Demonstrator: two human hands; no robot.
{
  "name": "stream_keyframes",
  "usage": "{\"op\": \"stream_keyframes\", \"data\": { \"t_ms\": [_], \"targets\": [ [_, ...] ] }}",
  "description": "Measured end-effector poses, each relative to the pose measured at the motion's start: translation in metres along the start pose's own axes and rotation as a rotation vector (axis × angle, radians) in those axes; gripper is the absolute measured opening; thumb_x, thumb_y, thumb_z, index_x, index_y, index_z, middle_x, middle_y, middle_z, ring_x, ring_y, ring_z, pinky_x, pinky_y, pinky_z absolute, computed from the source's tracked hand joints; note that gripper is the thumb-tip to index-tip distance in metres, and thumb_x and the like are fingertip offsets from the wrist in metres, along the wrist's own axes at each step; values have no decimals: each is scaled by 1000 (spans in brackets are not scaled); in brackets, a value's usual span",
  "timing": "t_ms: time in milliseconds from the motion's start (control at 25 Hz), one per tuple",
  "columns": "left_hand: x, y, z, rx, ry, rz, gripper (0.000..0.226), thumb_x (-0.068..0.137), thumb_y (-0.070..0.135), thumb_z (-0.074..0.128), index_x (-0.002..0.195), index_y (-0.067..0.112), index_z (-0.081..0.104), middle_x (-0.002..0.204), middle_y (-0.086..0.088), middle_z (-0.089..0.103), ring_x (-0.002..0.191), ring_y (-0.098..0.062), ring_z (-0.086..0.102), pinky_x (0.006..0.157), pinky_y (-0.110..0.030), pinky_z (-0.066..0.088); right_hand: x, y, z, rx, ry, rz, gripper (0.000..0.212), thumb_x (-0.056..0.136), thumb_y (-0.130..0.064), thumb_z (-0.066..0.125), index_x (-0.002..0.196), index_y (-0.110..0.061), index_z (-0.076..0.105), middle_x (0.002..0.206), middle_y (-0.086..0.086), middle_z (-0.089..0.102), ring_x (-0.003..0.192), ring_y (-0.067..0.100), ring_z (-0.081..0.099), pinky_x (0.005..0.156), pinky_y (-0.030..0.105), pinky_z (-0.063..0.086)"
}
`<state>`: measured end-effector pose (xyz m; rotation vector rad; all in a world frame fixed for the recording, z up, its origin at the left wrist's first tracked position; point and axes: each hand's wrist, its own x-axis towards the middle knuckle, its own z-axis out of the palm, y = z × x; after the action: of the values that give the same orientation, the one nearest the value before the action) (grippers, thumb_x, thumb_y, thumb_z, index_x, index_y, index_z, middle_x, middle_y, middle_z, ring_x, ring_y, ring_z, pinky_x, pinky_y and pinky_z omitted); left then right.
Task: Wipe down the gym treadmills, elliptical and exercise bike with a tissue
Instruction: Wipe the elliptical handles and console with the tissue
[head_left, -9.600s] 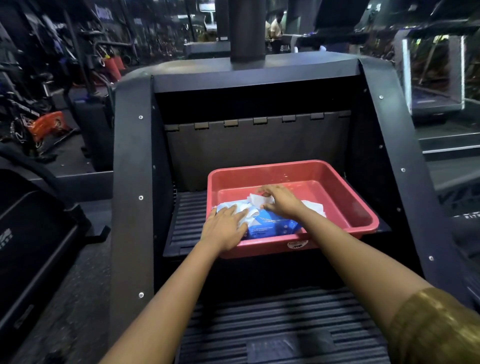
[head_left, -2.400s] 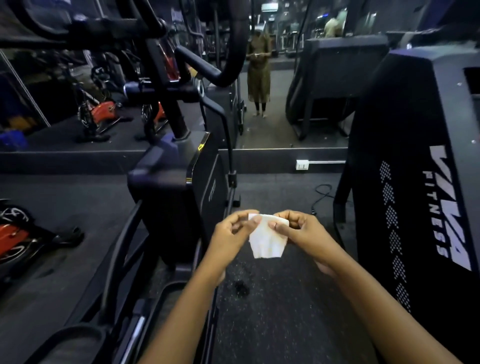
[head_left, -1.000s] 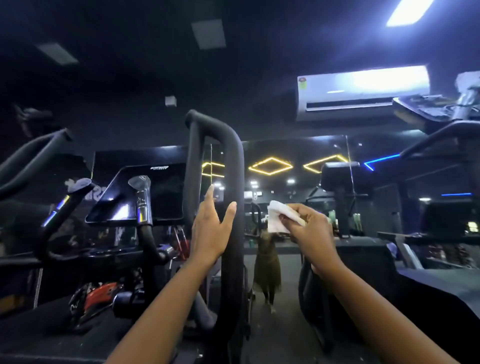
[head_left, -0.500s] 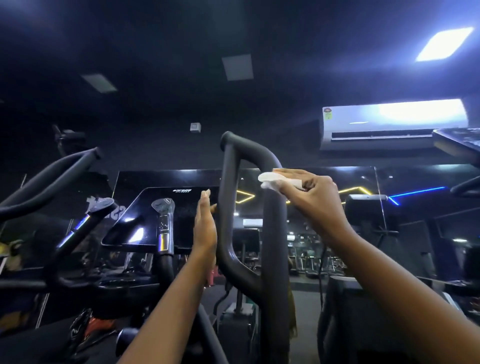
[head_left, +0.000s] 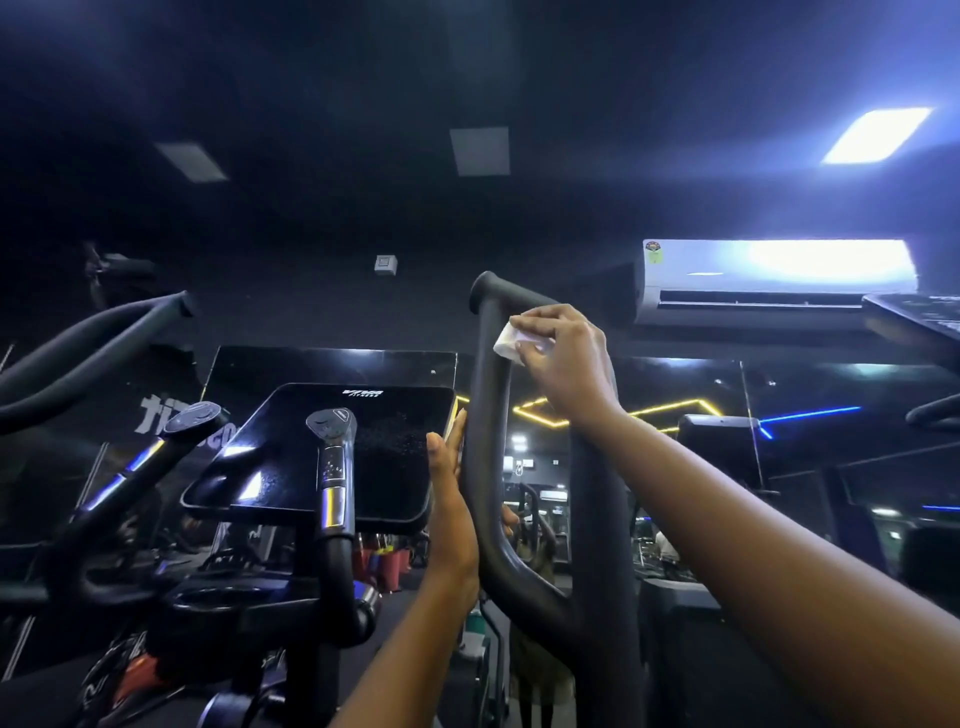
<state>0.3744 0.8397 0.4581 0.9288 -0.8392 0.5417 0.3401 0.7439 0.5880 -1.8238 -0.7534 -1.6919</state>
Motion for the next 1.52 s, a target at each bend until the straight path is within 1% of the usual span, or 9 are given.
{"op": "stream_keyframes", "data": {
  "t_ms": [240, 600, 720, 800, 960, 1120, 1160, 1320, 1520],
  "targets": [
    [4, -5, -1, 52, 6, 35, 80, 77, 77, 18, 141, 34, 41, 109, -14, 63, 47, -9, 52, 43, -23, 44, 7, 0, 16, 0, -20, 119, 23, 88, -13, 62, 109, -10, 70, 114, 1, 64, 105, 17, 59, 92, 23, 43],
    [-14, -1, -9, 23, -93, -35, 76, 73, 79, 20, 139, 45, 37, 116, -6, 63, 59, -15, 58, 47, -26, 47, -52, -1, 0, -90, -208, 123, 18, 86, -23, 66, 95, -10, 75, 91, 10, 71, 90, 22, 63, 84, 30, 48],
    [-26, -7, -10, -14, -70, -40, 71, 74, 85, 23, 132, 48, 40, 121, 6, 65, 97, -14, 65, 77, -37, 55, -75, -1, -5, -97, -287, 67, 19, 84, -24, 68, 91, -8, 76, 86, 8, 73, 85, 19, 65, 83, 30, 49],
    [-30, -9, -9, -41, -72, -31, 71, 73, 84, 26, 132, 48, 39, 135, 5, 56, 124, -20, 53, 106, -48, 40, -91, 0, -10, -96, -365, 24, 17, 84, -22, 69, 87, -7, 76, 81, 7, 73, 81, 20, 66, 82, 32, 50],
    [-35, -9, -8, -27, -66, -51, 74, 75, 81, 22, 139, 46, 33, 148, -1, 43, 137, -34, 35, 116, -55, 15, -124, 2, -19, -140, -501, -120, 10, 81, -11, 67, 76, -8, 75, 78, 10, 71, 78, 27, 66, 77, 38, 51],
    [-34, -7, -10, 4, -50, -42, 75, 71, 84, 25, 136, 48, 33, 150, 10, 37, 136, -11, 38, 116, -40, 26, -123, 2, -47, -283, -786, -280, 13, 81, -9, 64, 87, -9, 75, 95, 1, 73, 91, 20, 66, 83, 31, 50],
    [-33, -8, -10, 6, -47, -48, 75, 73, 84, 23, 137, 47, 31, 150, 9, 37, 136, -11, 39, 115, -39, 28, -117, 1, -52, -288, -796, -301, 12, 81, -9, 65, 87, -10, 76, 95, 0, 73, 90, 18, 67, 83, 30, 50],
    [-34, -9, -8, 19, -45, -38, 70, 77, 77, 17, 137, 46, 30, 147, 8, 43, 128, -8, 47, 104, -30, 39, -97, 1, -39, -120, -461, -213, 23, 79, -3, 70, 99, -15, 75, 92, 2, 72, 83, 14, 67, 79, 26, 52],
    [-34, -9, -8, 7, -36, -68, 67, 81, 74, 12, 139, 47, 30, 145, -5, 46, 129, -44, 37, 107, -59, 20, -124, 5, -26, -112, -540, -339, 14, 82, -16, 67, 92, -13, 76, 89, 1, 70, 78, 13, 68, 72, 29, 55]
  ]
}}
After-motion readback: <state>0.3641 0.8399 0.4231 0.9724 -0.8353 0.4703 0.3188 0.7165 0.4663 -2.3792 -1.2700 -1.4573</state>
